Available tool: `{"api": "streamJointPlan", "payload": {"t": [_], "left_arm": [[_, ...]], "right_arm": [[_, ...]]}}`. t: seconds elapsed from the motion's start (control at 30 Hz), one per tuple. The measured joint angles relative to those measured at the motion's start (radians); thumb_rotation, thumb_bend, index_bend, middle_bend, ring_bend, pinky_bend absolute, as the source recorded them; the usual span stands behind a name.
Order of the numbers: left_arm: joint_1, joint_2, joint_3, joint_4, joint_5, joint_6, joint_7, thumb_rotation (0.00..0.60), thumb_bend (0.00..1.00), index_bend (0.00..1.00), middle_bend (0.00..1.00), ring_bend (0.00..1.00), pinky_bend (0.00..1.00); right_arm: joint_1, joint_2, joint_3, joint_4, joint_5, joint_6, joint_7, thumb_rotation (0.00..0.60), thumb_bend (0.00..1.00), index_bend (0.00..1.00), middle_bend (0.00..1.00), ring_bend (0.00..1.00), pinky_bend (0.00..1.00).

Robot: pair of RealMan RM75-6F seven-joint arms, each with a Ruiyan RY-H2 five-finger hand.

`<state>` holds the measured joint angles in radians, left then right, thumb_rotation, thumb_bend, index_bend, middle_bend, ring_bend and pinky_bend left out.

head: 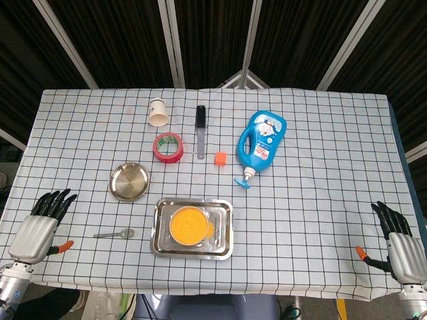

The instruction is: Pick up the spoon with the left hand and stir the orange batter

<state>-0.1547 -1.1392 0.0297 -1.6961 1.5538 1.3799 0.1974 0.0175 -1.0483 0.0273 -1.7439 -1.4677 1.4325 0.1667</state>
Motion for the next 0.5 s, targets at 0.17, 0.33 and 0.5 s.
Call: {"api": "streamJointPlan", "payload": {"t": [0.17,0.33,0.5], "left_arm": [[-0.001,0.0,0.0,-0.001,-0.001,-0.003,0.003,0.6,0.09,0.0,0.0,0.0,0.01],[0.001,-0.001,0.002,-0.002,0.002,0.0,0.006,0.6,0.09,0.0,0.0,0.0,0.01],[0.001,-0.002,0.003,-0.002,-0.002,-0.004,0.01,0.6,0.09,0.0,0.0,0.0,0.01]], "right_arm": [[-0.001,0.0,0.0,0.0,0.001,0.001,0.0,0.6,0.31,0.0,0.0,0.0,0.0],[-0.002,0.001,-0.001,-0.002,-0.003,0.005,0.001,0.6,0.31,0.0,0.0,0.0,0.0],[-0.002,0.0,-0.002,-0.002,-0.006,0.006,-0.001,0.6,0.31,0.0,0.0,0.0,0.0]]}}
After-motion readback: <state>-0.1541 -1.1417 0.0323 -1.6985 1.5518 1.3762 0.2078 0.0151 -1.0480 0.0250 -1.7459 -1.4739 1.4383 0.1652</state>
